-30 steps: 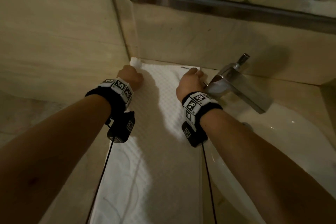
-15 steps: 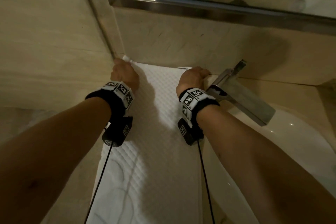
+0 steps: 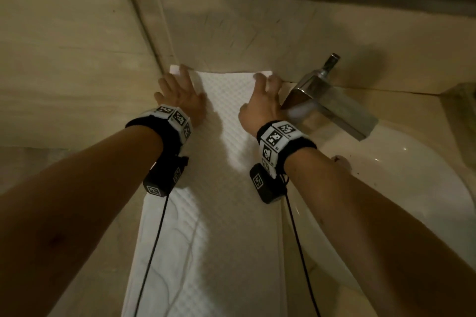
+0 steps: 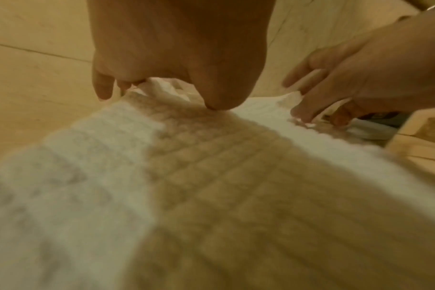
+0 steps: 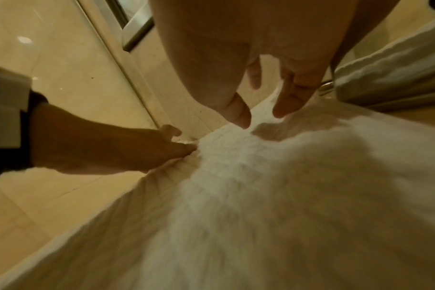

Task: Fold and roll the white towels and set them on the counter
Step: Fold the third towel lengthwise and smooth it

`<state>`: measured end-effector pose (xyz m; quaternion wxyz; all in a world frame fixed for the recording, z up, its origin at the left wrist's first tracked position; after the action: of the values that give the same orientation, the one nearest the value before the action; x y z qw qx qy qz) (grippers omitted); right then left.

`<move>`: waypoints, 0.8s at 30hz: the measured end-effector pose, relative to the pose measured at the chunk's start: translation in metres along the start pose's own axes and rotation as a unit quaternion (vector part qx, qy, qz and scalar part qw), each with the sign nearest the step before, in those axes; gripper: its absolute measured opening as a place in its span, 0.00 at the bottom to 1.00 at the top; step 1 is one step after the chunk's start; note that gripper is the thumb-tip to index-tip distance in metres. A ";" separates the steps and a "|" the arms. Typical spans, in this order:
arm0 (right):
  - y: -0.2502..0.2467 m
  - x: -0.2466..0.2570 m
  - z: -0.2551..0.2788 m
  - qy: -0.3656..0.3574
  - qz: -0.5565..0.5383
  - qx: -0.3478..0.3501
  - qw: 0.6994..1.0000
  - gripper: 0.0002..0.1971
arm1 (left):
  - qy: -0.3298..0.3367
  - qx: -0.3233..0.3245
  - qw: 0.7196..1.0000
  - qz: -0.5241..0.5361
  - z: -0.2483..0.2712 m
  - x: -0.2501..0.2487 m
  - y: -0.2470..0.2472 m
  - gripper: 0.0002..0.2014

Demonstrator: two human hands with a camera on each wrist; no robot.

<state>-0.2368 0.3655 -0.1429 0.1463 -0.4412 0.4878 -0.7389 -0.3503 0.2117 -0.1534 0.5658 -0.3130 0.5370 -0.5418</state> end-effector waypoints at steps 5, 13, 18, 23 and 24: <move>0.006 -0.011 0.061 -0.030 -0.018 0.070 0.997 0.24 | 0.064 0.066 0.986 -0.138 0.045 -0.008 0.032 0.35; 0.020 -0.027 0.168 -0.049 -0.005 0.142 0.989 0.21 | 0.049 0.085 0.989 -0.113 0.166 0.031 0.036 0.31; 0.026 -0.045 0.256 -0.052 -0.025 0.136 0.989 0.17 | 0.024 0.046 0.996 -0.077 0.255 0.079 0.042 0.27; 0.030 -0.067 0.333 -0.003 -0.056 0.096 0.994 0.13 | -0.010 0.005 0.999 -0.053 0.330 0.125 0.049 0.25; 0.030 -0.072 0.345 0.015 -0.064 0.082 0.994 0.14 | -0.021 -0.002 0.999 -0.049 0.340 0.137 0.050 0.26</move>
<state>0.0716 0.1929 -0.1586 0.1268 -0.4469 0.3984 -0.7909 -0.0371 0.0152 -0.1599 0.5492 -0.3509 0.5104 -0.5611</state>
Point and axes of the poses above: each hand's wrist, its own z-axis away from the middle knuckle, its own y-axis out of the palm, x = y × z, the point moved 10 cm from there along -z, towards the middle knuckle, and after that the axes turned 5 degrees about -y, right-handed, at the moved point
